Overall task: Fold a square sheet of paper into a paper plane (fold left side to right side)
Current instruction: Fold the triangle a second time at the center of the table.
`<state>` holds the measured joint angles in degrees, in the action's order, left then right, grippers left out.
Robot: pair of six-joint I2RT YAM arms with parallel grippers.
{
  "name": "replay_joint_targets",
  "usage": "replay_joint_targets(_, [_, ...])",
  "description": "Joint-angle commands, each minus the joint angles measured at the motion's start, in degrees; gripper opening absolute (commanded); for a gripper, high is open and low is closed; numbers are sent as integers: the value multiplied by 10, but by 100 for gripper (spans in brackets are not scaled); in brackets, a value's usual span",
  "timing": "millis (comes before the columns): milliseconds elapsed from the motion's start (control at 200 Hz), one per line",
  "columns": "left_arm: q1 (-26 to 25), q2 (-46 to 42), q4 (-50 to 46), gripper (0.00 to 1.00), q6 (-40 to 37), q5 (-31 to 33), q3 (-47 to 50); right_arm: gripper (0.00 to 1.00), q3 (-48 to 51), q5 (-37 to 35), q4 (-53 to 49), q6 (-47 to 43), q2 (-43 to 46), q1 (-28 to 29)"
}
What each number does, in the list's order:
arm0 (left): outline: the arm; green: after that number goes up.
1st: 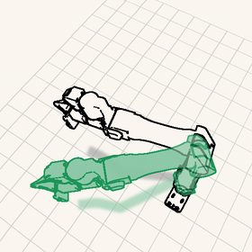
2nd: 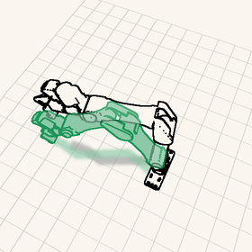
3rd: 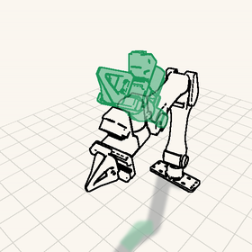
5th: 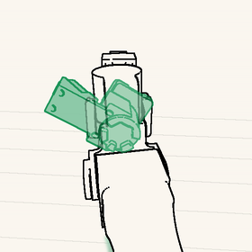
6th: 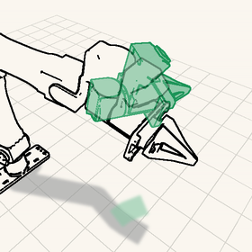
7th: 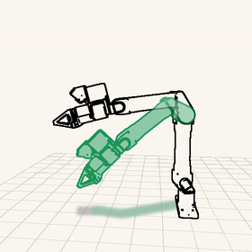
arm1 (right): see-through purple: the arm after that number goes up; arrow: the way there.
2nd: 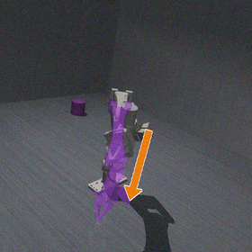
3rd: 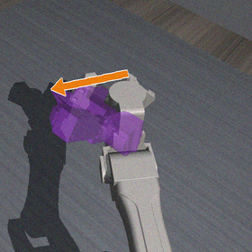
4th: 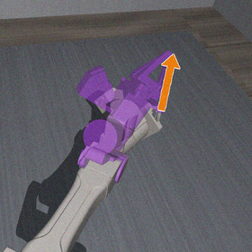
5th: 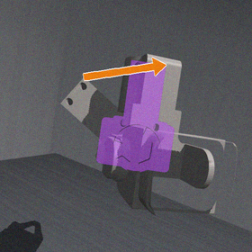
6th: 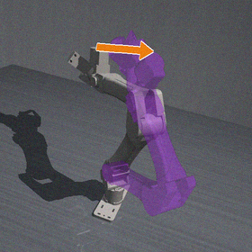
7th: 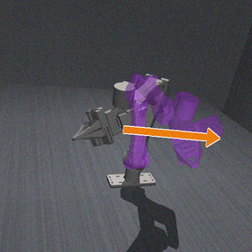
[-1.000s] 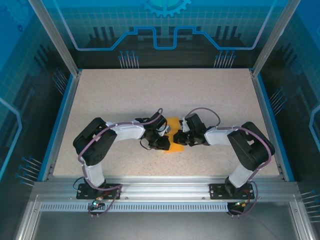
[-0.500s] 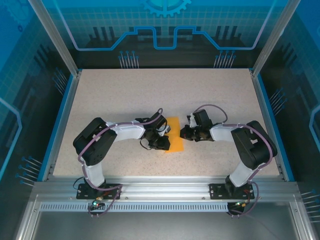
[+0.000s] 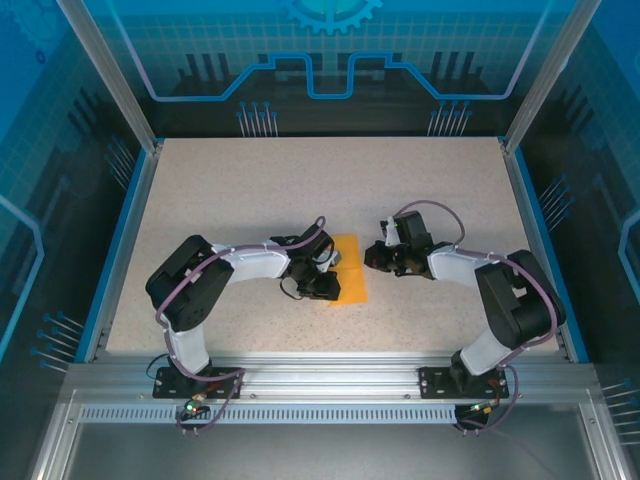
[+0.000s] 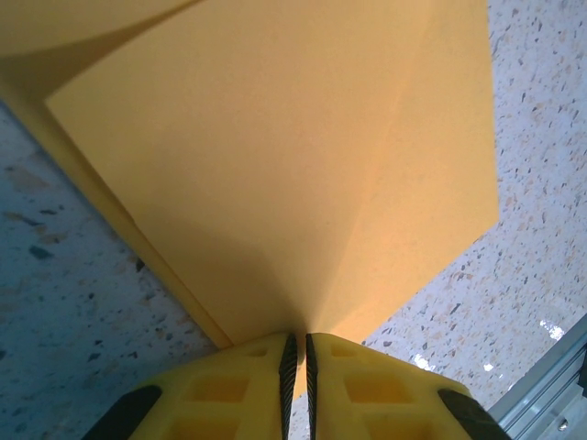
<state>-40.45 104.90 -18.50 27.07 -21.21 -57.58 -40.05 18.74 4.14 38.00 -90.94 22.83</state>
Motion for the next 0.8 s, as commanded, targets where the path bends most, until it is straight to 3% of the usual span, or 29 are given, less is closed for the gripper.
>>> replay_joint_targets(0, [2, -1, -30, 17, 3, 22, 21, 0, 12, 11, 19, 21, -4, 33])
replay_joint_targets(370, [1, 1, -32, 17, 3, 23, 20, 0, -8, -12, 11, 20, -73, 44])
replay_joint_targets(790, [1, 1, -30, 17, 3, 21, 21, 0, -3, -10, -2, -4, -54, -11])
